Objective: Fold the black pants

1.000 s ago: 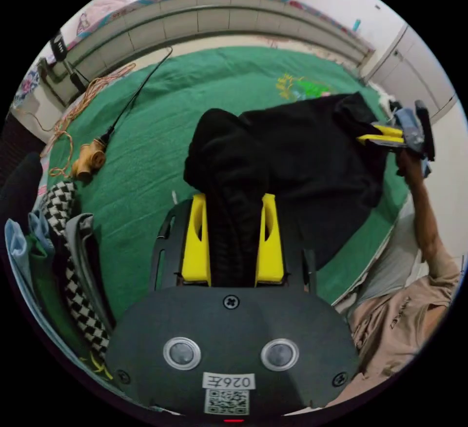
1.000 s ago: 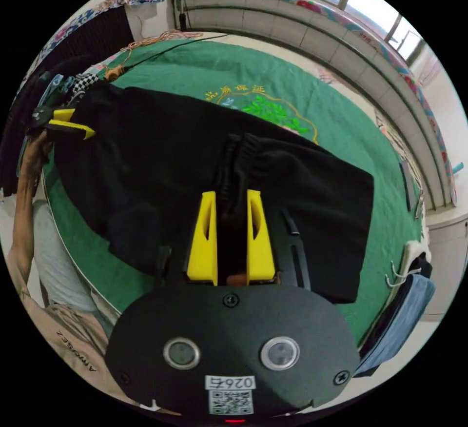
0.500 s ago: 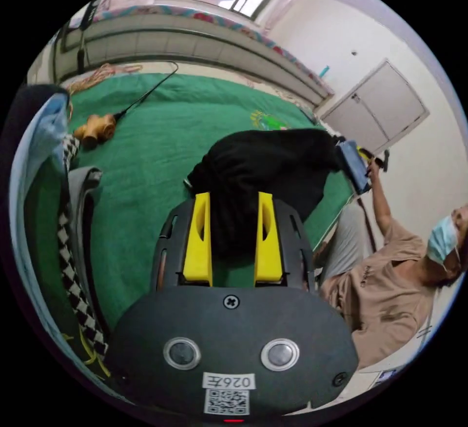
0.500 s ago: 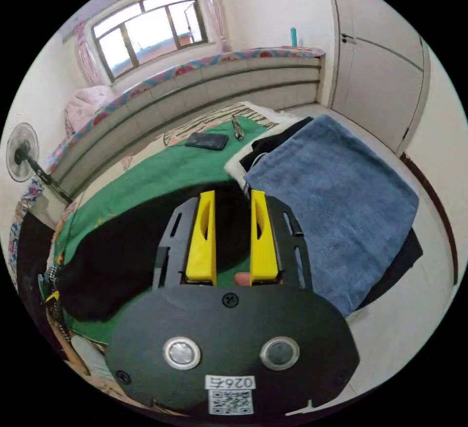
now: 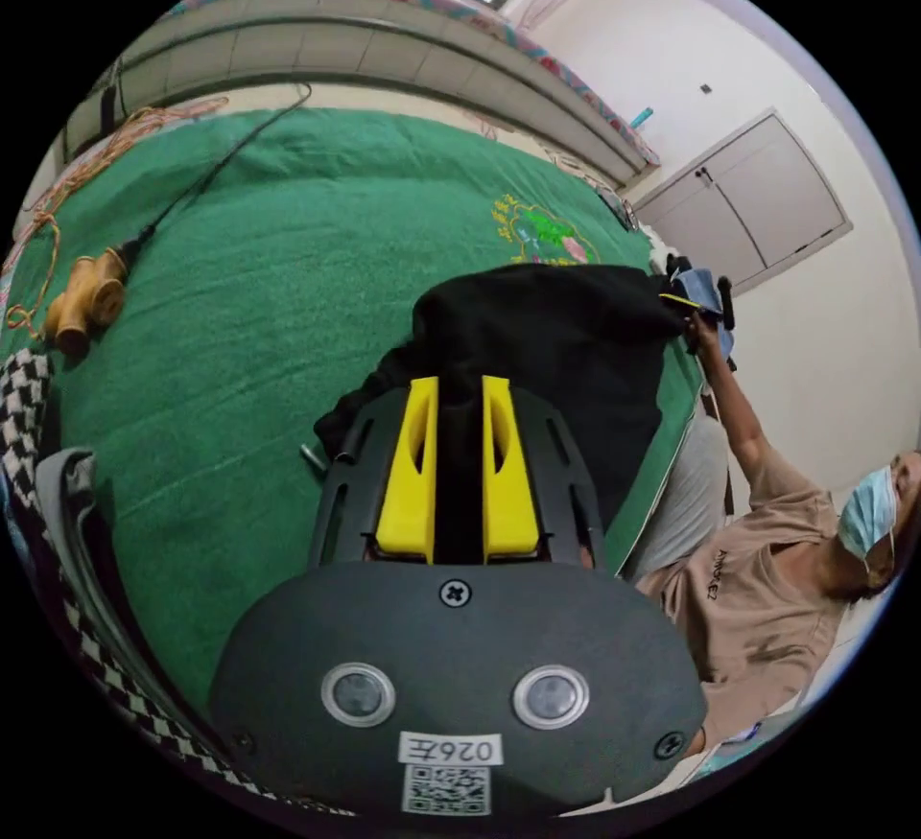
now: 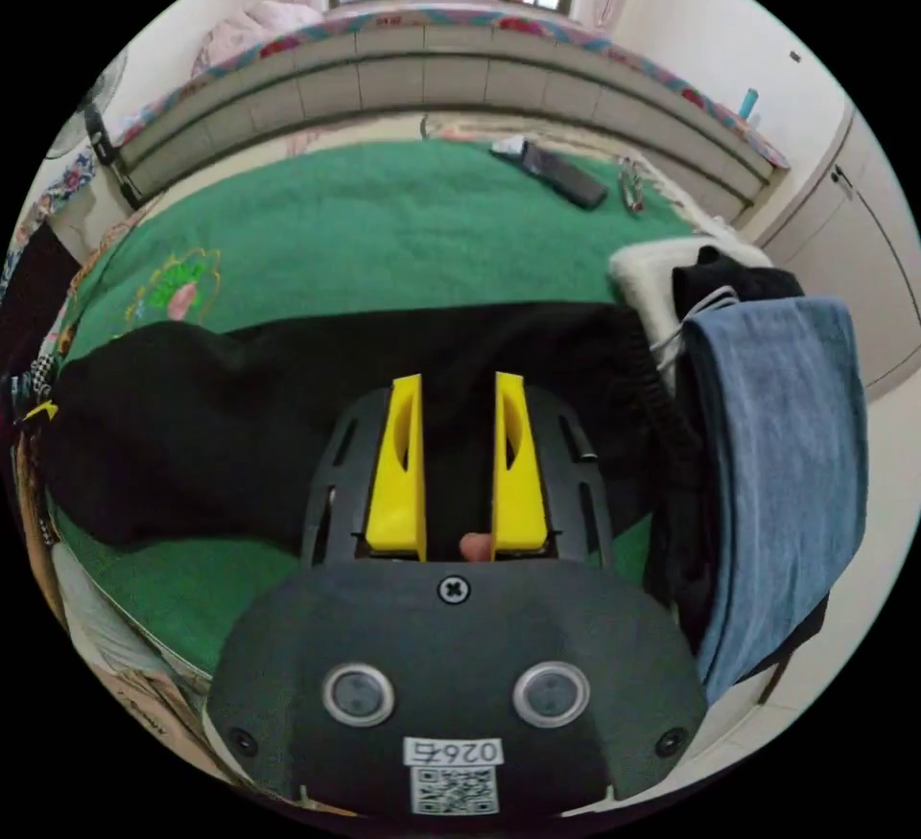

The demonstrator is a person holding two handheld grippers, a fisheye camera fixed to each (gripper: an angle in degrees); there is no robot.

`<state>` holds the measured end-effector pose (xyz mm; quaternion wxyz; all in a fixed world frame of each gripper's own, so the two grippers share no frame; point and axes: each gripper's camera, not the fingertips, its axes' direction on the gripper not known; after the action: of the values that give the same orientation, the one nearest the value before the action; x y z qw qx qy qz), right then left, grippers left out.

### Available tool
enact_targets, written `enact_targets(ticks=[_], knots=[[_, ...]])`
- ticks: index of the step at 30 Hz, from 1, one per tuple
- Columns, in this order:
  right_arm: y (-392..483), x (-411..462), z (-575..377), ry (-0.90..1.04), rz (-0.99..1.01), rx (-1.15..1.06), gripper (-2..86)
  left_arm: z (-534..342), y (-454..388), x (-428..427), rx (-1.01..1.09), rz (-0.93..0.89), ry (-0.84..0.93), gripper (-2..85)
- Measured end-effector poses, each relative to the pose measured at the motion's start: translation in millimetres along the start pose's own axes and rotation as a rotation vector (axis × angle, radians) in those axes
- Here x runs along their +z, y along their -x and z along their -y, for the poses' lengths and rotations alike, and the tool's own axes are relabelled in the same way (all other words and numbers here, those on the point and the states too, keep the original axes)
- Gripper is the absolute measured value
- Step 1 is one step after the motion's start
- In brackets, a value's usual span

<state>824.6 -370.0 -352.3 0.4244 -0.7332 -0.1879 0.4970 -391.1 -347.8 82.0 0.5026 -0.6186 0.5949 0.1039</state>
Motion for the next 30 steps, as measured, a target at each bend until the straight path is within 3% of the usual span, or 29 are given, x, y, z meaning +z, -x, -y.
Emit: enact_targets(ticks=[7,12,17,19,22,25,27,30], knots=[[-58.4,-61.7,-16.2,-0.186,0.173,0.160,-1.5,-9.5,-10.0,-46.7,0.054,-0.021,-0.148,4.5],[-102.2,-144.1,-59.4,-0.487,0.384,0.201,-1.6,-41.0,-27.5,-90.7,0.147,-0.082,-0.350,3.8],[-132.5,-193.5,-142.5,-0.727,0.557,0.123,-1.6,-106.9,-48.9,-125.7,0.414,-0.228,-0.493,3.9],[-142.3,-197.4,-176.5,-0.725,0.551,0.137,-1.6,-132.7,-43.8,-125.0,0.483,-0.332,-0.452,4.1],[-152.4,-186.3,-214.1,-0.536,0.433,0.178,-1.4,-169.6,-12.8,-111.7,0.400,-0.503,-0.348,3.4],[-165.2,-177.3,-233.3,-0.392,0.365,0.256,-0.7,-209.4,20.3,-114.4,0.304,-0.674,-0.431,-0.1],[-171.6,-190.9,-238.5,-0.447,0.276,0.338,1.4,-228.5,30.5,-125.8,0.185,-0.560,-0.553,-0.3],[-161.5,-219.8,-218.5,-0.544,0.134,0.308,3.2,-203.0,9.4,-124.6,0.107,-0.180,-0.461,2.0]])
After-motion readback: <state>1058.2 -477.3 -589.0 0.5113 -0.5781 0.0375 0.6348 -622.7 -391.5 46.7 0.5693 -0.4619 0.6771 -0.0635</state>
